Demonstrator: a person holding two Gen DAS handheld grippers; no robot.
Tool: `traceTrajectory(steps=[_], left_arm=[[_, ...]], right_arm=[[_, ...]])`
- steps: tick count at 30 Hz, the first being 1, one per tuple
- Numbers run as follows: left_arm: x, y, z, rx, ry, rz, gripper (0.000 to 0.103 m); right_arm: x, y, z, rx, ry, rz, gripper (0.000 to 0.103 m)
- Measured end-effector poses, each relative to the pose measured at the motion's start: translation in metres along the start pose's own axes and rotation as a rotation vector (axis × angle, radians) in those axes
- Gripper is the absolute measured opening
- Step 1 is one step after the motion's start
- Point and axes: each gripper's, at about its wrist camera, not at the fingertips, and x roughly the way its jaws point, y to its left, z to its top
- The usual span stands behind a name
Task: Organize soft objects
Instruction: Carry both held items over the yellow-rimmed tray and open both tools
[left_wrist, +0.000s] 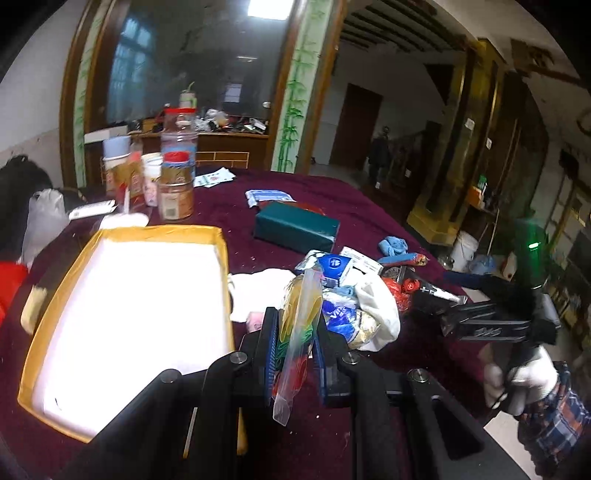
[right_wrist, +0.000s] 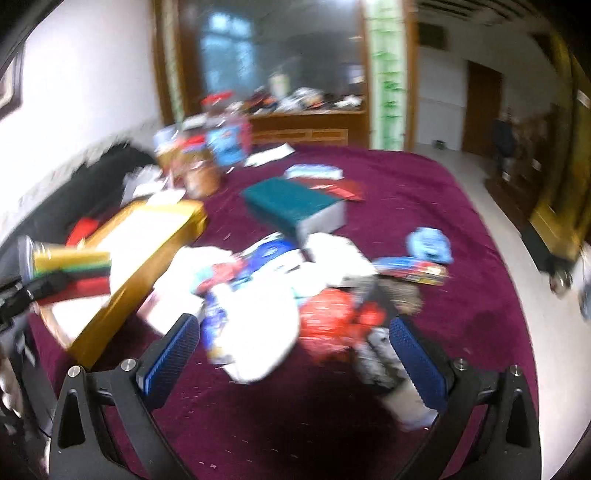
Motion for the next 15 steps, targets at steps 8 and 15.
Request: traceTrajectory(steps=[8, 15], left_arm=[[-0.026, 0.022, -0.01, -0.044, -0.027, 0.01, 0.016], [-0.025, 0.035, -0.013, -0.085, -0.037, 0.005, 0.016]], right_arm=[[0.069, 0.011, 0.005, 0.027, 0.179, 0.05, 0.053], [0.062, 0.004, 0.01, 0.13, 0.163, 0.096, 0.018]])
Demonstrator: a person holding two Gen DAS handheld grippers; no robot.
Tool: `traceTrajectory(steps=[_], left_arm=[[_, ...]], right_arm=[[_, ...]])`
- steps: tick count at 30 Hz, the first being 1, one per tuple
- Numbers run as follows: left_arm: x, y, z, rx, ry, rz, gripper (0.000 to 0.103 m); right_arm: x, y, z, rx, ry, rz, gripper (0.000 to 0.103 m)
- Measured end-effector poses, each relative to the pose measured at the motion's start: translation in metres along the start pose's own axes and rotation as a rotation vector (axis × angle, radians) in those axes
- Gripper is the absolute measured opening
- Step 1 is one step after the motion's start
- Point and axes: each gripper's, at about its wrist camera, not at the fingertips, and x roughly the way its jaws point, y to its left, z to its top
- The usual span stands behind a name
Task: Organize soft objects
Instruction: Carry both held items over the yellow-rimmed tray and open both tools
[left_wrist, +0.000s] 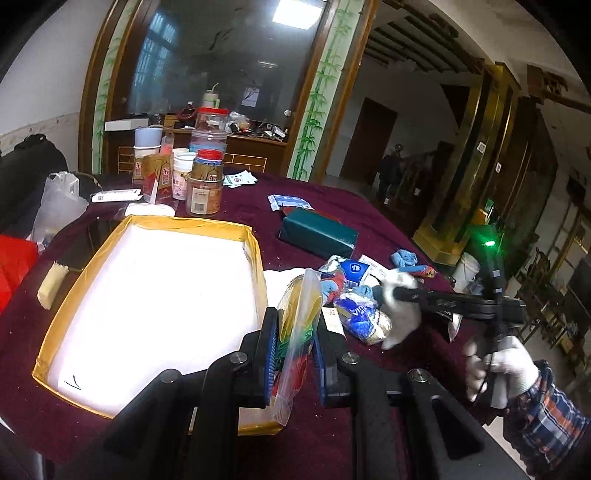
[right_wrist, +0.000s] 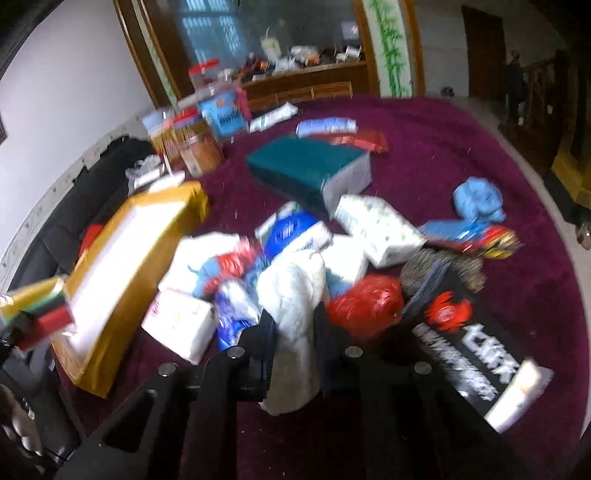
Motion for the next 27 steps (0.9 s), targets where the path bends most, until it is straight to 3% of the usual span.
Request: traceTrajectory(steps=[6, 11, 15, 17, 21, 27], left_arm=[[0.004, 0.022, 0.011, -0.069, 0.01, -0.018, 0.016], [0.016, 0.046, 0.038, -0.093, 0.018, 0.007, 0.016], [0.037, 0.071, 0.056, -0.135, 0.042, 0.011, 0.016], [0.052, 0.083, 0.062, -0.167, 0.063, 0.006, 0.016], [0.092, 0.109, 0.071, -0.239, 0.123, 0.01, 0.016], [0.131, 0.131, 0.076, -0.303, 0.14, 0.044, 0.018]], right_arm=[[-0.048, 0.018, 0.019, -0.015, -0.101, 0.021, 0.017], [-0.057, 0.05, 0.044, -0.01, -0.079, 0.199, 0.018], [-0.027, 0.086, 0.066, 0.034, 0.003, 0.371, 0.018], [-0.008, 0.105, 0.077, 0.039, 0.037, 0.412, 0.018], [0.047, 0.132, 0.097, 0.09, 0.12, 0.442, 0.018], [0.118, 0.137, 0.112, 0.154, 0.197, 0.359, 0.018]])
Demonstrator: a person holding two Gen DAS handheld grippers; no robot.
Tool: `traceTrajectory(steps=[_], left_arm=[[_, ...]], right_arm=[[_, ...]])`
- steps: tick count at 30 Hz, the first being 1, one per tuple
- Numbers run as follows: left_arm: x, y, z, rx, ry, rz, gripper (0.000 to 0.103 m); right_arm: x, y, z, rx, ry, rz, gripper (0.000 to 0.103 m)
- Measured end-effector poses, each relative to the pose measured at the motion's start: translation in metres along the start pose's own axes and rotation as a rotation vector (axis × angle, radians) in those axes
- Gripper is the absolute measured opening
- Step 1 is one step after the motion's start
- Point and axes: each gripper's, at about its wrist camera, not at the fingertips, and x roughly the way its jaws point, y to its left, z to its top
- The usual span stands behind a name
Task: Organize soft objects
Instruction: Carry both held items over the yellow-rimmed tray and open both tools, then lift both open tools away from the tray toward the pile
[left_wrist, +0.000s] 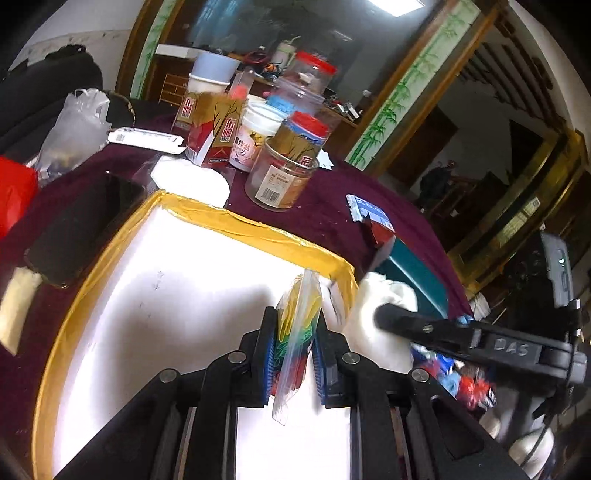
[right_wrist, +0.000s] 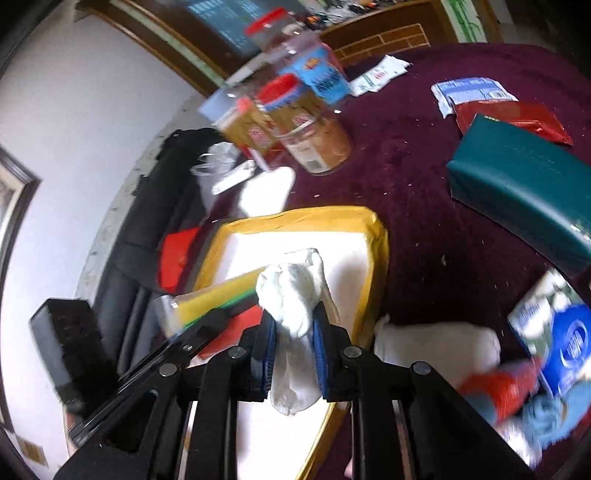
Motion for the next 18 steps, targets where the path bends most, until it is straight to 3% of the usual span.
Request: traceTrajectory(steps=[1, 3, 4, 6, 13, 18], left_arm=[[0.005, -0.001, 0.001, 0.002, 0.002, 0.0, 0.021], [0.012, -0.004, 0.003, 0.006, 0.005, 0.019, 0.04], [0.015, -0.006, 0.003, 0.008, 0.003, 0.028, 0.052], [0.016, -0.01, 0.004, 0.011, -0.001, 0.044, 0.061], [-0.013, -0.031, -0.008, 0.078, -0.039, 0.087, 0.067], [-0.055, -0.07, -0.038, 0.179, -0.093, 0.16, 0.072]], right_arm=[[0.005, -0.001, 0.003, 0.006, 0.002, -0.008, 0.02], [0.019, -0.002, 0.01, 0.004, 0.001, -0.046, 0.021], [0.022, -0.001, 0.013, -0.009, -0.002, -0.067, 0.03], [0.026, 0.0, 0.016, -0.034, -0.01, -0.103, 0.044], [-0.015, 0.014, 0.013, -0.134, -0.113, -0.137, 0.059], [-0.072, 0.019, -0.029, -0.242, -0.234, -0.211, 0.073]])
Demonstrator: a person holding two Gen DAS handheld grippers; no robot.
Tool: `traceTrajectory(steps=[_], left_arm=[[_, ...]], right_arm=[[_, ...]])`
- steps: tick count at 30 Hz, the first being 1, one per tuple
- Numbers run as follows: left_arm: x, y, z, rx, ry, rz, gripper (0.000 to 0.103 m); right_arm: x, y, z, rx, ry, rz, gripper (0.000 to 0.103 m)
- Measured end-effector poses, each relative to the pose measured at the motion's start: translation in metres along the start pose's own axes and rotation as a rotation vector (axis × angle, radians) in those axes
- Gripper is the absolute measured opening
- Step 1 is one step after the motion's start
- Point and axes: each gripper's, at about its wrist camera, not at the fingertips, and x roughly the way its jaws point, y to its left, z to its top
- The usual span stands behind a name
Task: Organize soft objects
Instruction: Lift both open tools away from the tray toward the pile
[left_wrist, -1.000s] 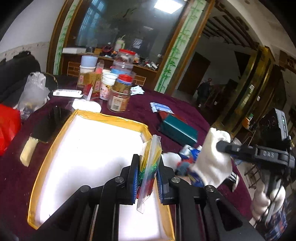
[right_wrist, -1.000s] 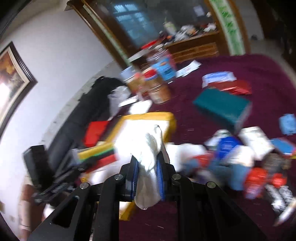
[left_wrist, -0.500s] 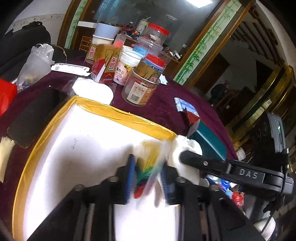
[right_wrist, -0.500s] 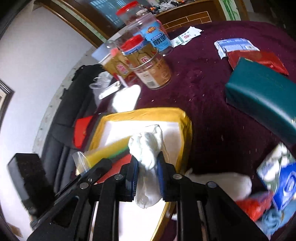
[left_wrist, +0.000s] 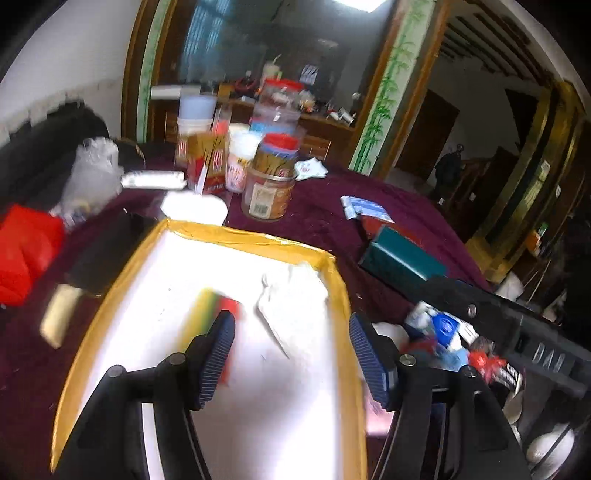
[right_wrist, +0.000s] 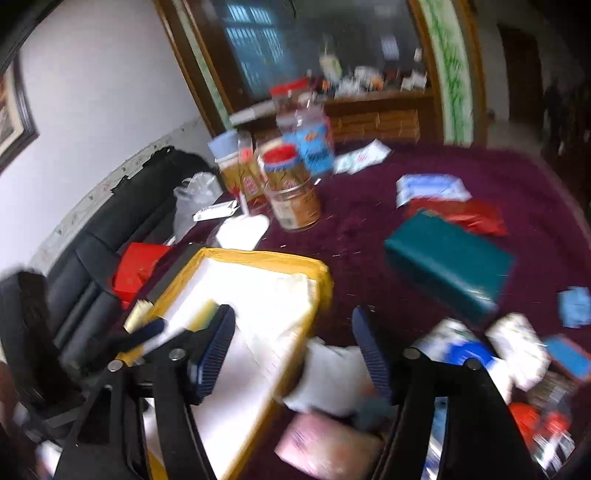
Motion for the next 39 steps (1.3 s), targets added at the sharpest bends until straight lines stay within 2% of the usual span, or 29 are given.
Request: traceTrajectory(steps=[1, 4, 6, 10, 14, 20, 31, 39], left_arm=[[-0.012, -0.009, -0.006, 0.015, -0.023, 0.013, 0.078], [-0.046, -0.035, -0.027, 0.038, -0.097, 0.049, 0.09], [-0.06, -0.047, -0.039, 0.034, -0.124, 0.067, 0.093], [-0.077, -0.074, -0.059, 0.071, -0.153, 0.115, 0.093], [-0.088, -0.102, -0.072, 0.161, -0.186, 0.183, 0.093], [-0.096, -0.124, -0.083, 0.217, -0.188, 0.196, 0.097], [-0.097, -0.139, -0.095, 0.24, -0.173, 0.198, 0.097], [-0.083, -0.138, -0.098, 0.236, -0.129, 0.189, 0.097]], right_arm=[[-0.02, 0.0, -0.015, -0.03, -0.048, -0.036, 0.081], [-0.061, -0.004, -0.049, -0.051, -0.151, -0.098, 0.089], [-0.089, -0.014, -0.074, -0.007, -0.217, -0.12, 0.09], [-0.121, -0.034, -0.11, 0.097, -0.276, -0.142, 0.092], [-0.133, -0.046, -0.128, 0.134, -0.265, -0.166, 0.092], [-0.15, -0.059, -0.146, 0.184, -0.281, -0.163, 0.093], [-0.162, -0.07, -0.163, 0.217, -0.29, -0.173, 0.093], [-0.159, -0.08, -0.168, 0.241, -0.276, -0.178, 0.093]])
